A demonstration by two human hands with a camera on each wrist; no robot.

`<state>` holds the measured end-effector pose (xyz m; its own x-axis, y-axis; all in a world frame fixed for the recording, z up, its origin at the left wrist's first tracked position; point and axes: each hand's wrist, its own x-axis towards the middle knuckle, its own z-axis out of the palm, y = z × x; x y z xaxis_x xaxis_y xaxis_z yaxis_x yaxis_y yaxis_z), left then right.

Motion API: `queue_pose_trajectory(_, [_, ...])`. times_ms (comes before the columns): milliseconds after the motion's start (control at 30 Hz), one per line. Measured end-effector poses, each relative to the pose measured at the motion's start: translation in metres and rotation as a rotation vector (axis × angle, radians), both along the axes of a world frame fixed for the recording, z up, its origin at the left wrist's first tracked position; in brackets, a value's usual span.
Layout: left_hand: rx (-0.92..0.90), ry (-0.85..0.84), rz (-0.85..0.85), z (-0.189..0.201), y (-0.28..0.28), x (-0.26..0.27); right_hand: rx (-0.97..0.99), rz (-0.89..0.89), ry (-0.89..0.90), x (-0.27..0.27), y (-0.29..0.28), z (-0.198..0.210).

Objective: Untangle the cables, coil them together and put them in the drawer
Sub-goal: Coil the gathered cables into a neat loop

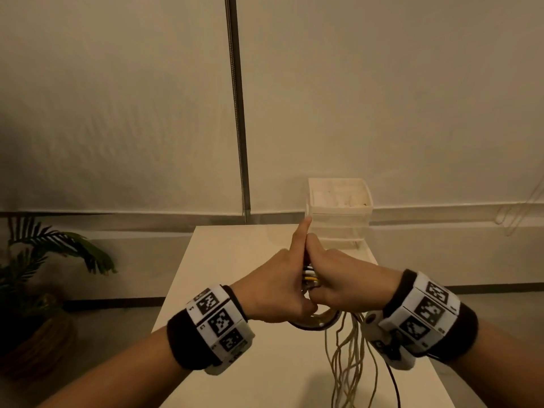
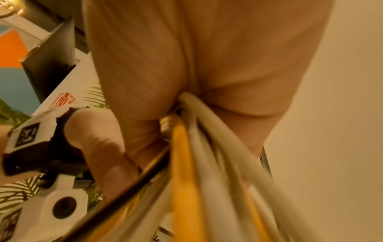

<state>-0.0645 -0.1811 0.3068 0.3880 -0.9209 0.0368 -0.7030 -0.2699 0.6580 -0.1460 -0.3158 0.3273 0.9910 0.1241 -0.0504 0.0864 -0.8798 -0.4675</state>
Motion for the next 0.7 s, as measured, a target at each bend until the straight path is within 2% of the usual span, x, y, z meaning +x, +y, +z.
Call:
queue_pose_trajectory(133, [-0.001, -0.140, 0.026, 0.000, -0.005, -0.006, -0.022, -0.038, -0.037, -0.003, 0.000, 0.002])
queue_pose_trajectory(300, [0.083, -0.289, 0.020, 0.003, 0.002, -0.011, 0.094, -0.101, -0.077, -0.015, 0.001, -0.003])
queue_pose_trajectory(433, [0.080, -0.408, 0.057, 0.010, -0.002, -0.012, 0.239, -0.295, -0.172, -0.017, 0.004, -0.016])
queue_pose_trajectory(500, [0.021, -0.331, 0.118, 0.007, -0.001, -0.010, 0.314, -0.348, -0.209, -0.018, 0.008, -0.024])
queue_pose_trajectory(600, [-0.230, -0.068, 0.261, 0.003, 0.004, 0.000, 0.474, -0.367, -0.245, -0.026, 0.012, -0.030])
queue_pose_trajectory(700, [-0.445, 0.189, 0.309, 0.006, 0.007, -0.001, 0.707, -0.498, -0.346, -0.028, 0.013, -0.031])
